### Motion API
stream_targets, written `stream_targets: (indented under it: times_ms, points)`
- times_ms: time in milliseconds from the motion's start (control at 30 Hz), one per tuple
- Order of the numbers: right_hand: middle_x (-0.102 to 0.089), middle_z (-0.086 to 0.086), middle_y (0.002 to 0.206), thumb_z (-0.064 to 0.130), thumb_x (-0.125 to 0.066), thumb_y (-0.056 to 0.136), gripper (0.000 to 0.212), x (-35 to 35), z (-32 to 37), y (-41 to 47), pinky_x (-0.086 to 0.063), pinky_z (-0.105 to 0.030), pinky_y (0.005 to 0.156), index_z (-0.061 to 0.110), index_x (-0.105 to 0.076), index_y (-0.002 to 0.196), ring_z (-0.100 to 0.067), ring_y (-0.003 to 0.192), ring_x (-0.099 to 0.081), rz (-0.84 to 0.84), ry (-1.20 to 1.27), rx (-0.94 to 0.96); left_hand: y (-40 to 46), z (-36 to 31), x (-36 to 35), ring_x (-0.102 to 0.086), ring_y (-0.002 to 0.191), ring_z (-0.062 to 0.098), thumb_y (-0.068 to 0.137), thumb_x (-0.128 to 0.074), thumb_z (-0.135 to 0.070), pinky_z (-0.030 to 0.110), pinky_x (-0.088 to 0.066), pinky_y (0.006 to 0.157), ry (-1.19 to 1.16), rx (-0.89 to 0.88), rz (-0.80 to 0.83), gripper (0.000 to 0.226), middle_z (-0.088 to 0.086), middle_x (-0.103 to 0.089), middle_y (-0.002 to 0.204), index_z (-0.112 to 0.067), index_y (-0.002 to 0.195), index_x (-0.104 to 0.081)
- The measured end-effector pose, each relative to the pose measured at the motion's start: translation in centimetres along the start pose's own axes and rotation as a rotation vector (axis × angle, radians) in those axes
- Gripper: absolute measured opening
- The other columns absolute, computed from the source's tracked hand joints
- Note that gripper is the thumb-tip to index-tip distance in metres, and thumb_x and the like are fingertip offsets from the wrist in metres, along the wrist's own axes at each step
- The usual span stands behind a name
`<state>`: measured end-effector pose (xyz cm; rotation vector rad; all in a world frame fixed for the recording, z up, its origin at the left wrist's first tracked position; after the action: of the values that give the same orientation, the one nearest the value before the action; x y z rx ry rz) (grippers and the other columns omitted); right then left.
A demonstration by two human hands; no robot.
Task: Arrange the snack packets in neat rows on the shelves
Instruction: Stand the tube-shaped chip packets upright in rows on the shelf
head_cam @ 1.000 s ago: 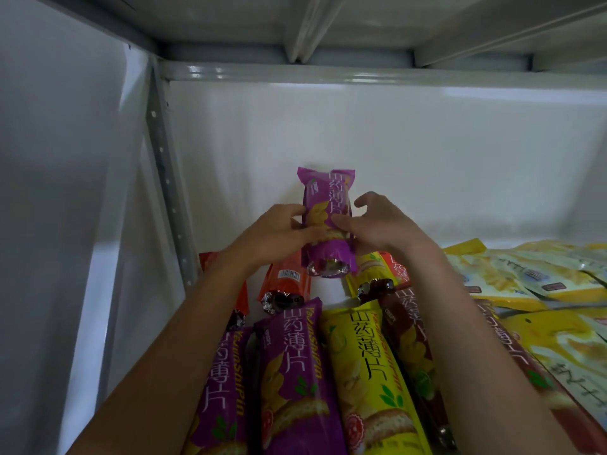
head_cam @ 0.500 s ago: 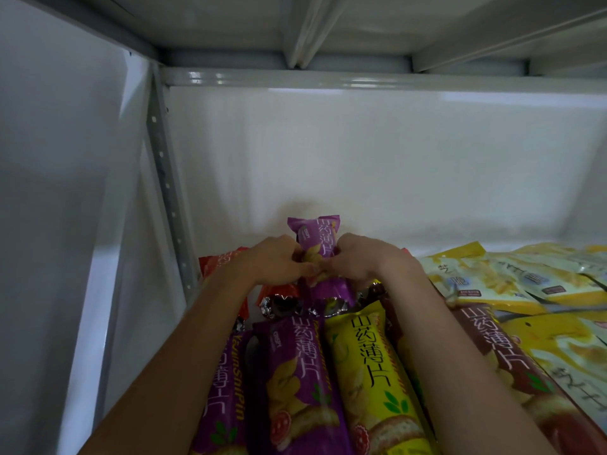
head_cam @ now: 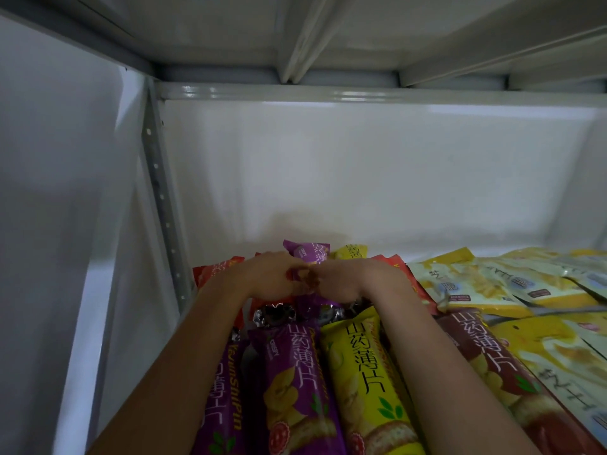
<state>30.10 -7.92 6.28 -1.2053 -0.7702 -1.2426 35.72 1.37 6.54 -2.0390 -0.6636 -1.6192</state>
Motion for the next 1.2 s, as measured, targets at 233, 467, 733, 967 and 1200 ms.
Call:
stream_targets:
  times_ms: [233,467,733,967,1200]
  points:
    - [-0.054,-0.014,0.149,0.017,-0.044,0.108,0.039,2.4,0.6,-2.7,-0.044,-0.036,0.100,0.011,-0.056,0.145,-0.030,0.128,-0.055,-0.008,0.003,0.041,-1.5,-1.0,2.2,-0.054,0.135,0.019,0.100,-0.066,-0.043,0.031,-0.042,0.111,-0.074,-0.039,-0.064,0.053,0.000,-0.057,0.149,-0.028,0.149,-0.053]
    - [-0.058,-0.013,0.144,0.039,-0.044,0.111,0.047,8.1,-4.7,-7.4,-0.044,-0.048,0.112,0.006,-0.058,0.141,-0.030,0.127,-0.059,-0.209,0.094,0.002,-4.4,-7.5,7.9,-0.053,0.129,0.002,0.099,-0.063,-0.049,0.026,-0.044,0.103,-0.246,-0.232,-0.263,0.045,-0.020,-0.057,0.144,-0.040,0.143,-0.058]
    - [-0.066,-0.018,0.121,0.049,-0.052,0.106,0.049,7.5,-10.1,-5.3,-0.057,-0.039,0.086,0.005,-0.067,0.122,-0.029,0.100,-0.065,-0.120,0.113,-0.043,1.5,-8.2,3.0,-0.068,0.110,0.016,0.101,-0.065,-0.035,0.031,-0.052,0.093,-0.253,0.011,-0.231,0.026,-0.002,-0.074,0.116,-0.018,0.117,-0.077]
    - [-0.049,-0.006,0.068,0.037,-0.066,0.098,0.042,5.8,-14.1,-0.5,-0.051,-0.036,0.063,0.015,-0.041,0.072,-0.024,0.057,-0.052,-0.294,0.369,-0.057,5.4,-8.6,-0.4,-0.067,0.076,0.023,0.100,-0.065,-0.033,0.032,-0.052,0.073,-0.149,0.276,-0.186,0.033,0.014,-0.075,0.090,-0.002,0.093,-0.076]
    - [-0.071,-0.017,0.102,0.043,-0.077,0.091,0.045,1.9,-16.2,2.0,-0.060,-0.045,0.088,0.004,-0.058,0.102,-0.033,0.091,-0.074,-0.187,0.628,-0.122,7.2,-9.4,-1.7,-0.059,0.076,0.021,0.102,-0.063,-0.036,0.030,-0.044,0.063,-0.071,0.366,-0.149,0.030,0.006,-0.058,0.083,-0.007,0.099,-0.061]
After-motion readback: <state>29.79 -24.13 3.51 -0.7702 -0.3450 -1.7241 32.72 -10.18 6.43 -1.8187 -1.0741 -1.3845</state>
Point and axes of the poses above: each hand's wrist, its own y-axis towards the middle knuckle, its own x-axis out of the back of the hand, z = x × y, the point moved 7 cm from there along y, towards the middle knuckle
